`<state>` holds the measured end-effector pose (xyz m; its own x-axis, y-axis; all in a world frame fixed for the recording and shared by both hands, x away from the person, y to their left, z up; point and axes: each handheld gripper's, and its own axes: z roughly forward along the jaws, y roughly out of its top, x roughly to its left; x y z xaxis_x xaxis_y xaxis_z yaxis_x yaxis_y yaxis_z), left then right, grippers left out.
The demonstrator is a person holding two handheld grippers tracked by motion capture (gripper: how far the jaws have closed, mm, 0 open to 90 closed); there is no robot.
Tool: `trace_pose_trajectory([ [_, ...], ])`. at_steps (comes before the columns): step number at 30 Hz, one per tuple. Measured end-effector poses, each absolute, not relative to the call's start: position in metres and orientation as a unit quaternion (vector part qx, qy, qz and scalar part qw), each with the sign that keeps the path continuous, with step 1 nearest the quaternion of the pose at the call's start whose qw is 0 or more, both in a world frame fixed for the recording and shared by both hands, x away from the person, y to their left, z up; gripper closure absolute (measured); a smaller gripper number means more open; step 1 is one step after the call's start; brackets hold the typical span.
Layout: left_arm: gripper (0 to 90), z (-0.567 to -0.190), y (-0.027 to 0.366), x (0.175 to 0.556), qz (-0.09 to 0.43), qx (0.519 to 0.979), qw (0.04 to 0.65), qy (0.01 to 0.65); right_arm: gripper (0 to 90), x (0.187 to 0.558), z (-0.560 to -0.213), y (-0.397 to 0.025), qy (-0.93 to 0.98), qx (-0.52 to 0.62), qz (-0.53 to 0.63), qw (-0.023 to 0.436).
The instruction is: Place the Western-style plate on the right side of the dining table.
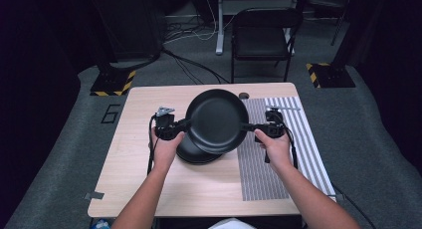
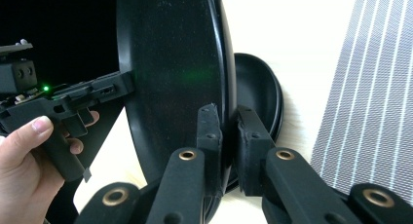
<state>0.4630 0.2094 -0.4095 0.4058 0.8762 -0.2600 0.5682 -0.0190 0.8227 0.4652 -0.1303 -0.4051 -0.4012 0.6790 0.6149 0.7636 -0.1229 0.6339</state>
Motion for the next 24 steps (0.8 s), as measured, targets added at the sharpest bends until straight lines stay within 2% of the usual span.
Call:
trace_pose_trajectory([
  [24,75.0,-0.402,0.198,0.467,0.160,0.697,0.476,0.511,81.9,0.459,-0.400,-0.143,-0.654,-0.547,-0.522,0.034],
])
